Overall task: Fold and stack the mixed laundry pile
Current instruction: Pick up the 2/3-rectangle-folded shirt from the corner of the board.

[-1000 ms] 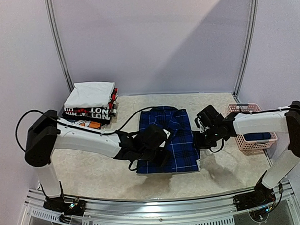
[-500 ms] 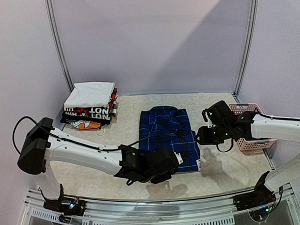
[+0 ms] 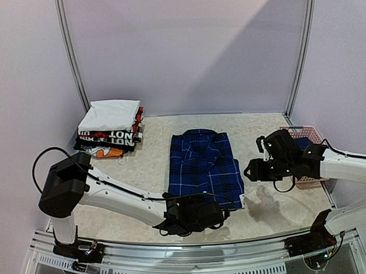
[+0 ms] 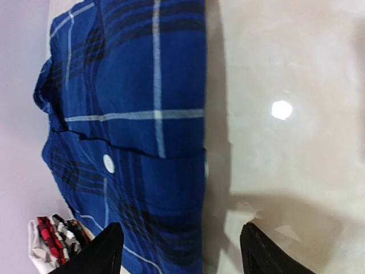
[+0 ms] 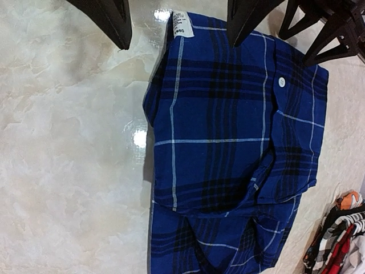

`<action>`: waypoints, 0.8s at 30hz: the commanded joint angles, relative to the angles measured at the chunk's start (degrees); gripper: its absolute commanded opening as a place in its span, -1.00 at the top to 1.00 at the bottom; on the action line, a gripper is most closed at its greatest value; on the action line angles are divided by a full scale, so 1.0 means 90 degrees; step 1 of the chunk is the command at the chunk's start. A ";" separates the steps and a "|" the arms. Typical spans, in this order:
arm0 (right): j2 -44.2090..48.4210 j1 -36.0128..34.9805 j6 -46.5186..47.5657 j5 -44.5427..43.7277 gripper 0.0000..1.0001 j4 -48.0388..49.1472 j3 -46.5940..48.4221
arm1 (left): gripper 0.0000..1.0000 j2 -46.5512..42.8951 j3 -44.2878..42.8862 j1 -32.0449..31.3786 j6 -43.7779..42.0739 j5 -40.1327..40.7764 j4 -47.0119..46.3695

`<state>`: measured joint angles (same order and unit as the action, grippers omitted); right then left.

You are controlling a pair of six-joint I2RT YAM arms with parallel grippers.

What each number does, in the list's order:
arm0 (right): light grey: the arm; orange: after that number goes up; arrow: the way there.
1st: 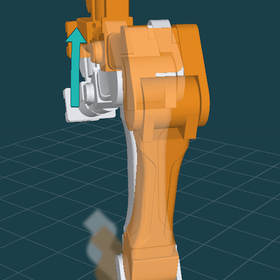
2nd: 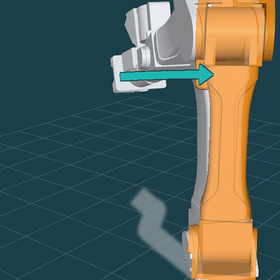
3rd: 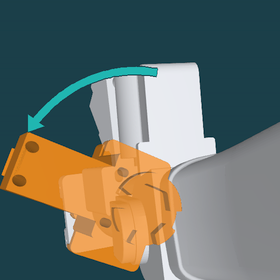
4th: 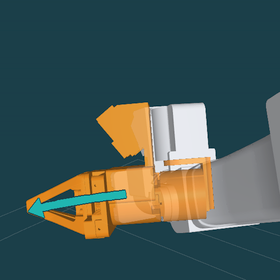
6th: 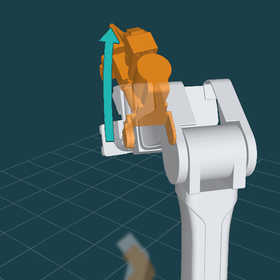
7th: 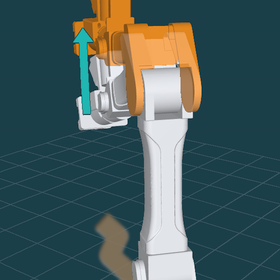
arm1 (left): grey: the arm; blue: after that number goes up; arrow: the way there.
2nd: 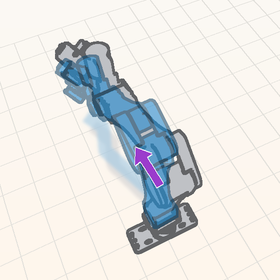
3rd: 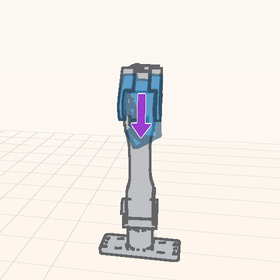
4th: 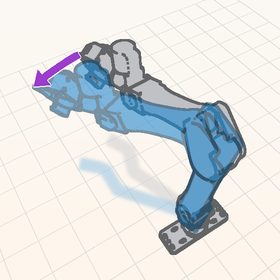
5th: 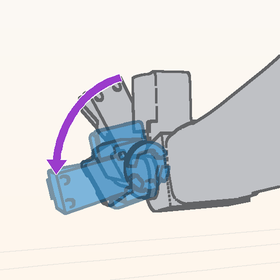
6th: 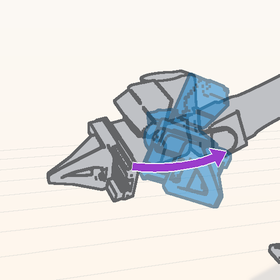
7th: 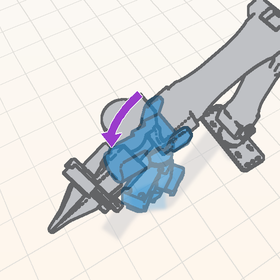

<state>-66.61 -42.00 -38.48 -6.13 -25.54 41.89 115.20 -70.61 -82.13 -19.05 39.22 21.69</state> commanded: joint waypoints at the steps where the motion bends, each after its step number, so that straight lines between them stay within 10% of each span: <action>1: 0.0207 -0.0015 -0.0012 -0.0119 -0.15 0.0026 -0.0122 | -0.44 0.0441 -0.0156 -0.0009 -0.0447 0.0386 -0.0492; 18: 0.0445 -0.0009 -0.0010 -0.0110 -0.17 -0.0055 -0.0277 | -0.23 0.1157 -0.0339 0.0251 -0.0943 0.0694 -0.1181; 24: 0.0448 -0.0012 0.0012 -0.0127 -0.17 -0.0084 -0.0220 | 0.76 0.1181 -0.0252 0.0272 -0.0959 0.0584 -0.1379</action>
<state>-63.64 -42.00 -38.50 -6.55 -25.71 40.42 123.63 -74.13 -80.66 -27.24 46.81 9.21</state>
